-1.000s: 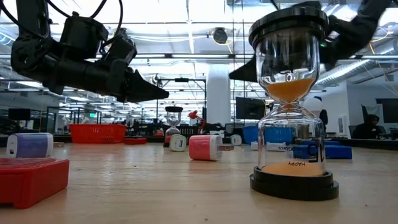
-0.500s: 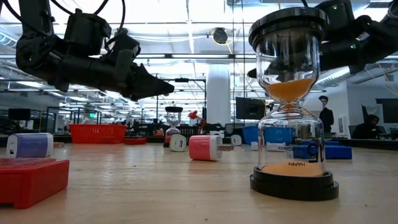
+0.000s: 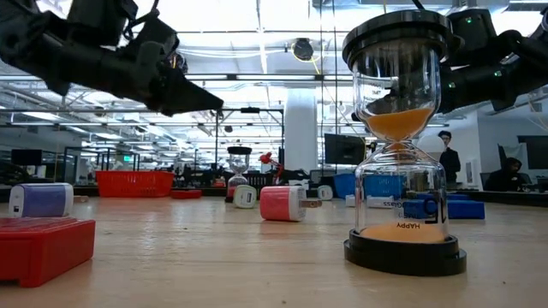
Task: Pick & Place Office items
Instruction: Put the left blue charger adapter head into the black bin
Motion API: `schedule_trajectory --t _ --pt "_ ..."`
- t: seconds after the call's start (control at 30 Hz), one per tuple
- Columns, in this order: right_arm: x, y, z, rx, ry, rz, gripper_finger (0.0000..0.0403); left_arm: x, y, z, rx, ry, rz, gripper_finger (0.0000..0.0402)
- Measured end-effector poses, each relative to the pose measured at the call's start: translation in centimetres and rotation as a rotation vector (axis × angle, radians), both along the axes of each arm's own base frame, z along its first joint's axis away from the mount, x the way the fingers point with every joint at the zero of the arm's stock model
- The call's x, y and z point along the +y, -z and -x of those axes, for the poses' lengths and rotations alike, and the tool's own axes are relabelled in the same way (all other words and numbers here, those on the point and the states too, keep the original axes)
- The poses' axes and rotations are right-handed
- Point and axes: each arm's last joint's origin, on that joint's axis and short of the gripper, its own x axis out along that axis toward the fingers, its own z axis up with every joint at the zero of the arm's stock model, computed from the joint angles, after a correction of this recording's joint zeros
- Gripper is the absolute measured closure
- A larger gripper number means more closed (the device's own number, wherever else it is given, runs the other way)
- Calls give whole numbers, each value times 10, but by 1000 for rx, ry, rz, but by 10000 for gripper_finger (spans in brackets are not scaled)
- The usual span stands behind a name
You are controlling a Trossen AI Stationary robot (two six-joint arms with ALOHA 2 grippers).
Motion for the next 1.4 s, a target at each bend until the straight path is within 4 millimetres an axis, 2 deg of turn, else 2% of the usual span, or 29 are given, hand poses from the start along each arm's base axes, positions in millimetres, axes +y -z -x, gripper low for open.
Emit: schedule_trajectory --t 0.2,0.57,0.77,0.97,1.13,1.4 --pt "0 0 0 0 0 0 399 -5 -6 13 63 4 84 369" --pt "0 0 0 0 0 0 398 -25 7 28 268 -36 85 367" --pt "0 0 0 0 0 0 398 -45 -2 19 405 26 53 366" --pt "0 0 0 1 0 0 399 -63 -15 2 448 71 85 362" --pt "0 0 0 3 -2 11 399 -80 -23 -8 570 69 101 322" --pt "0 0 0 3 -2 11 399 -106 -27 -11 709 -18 217 209"
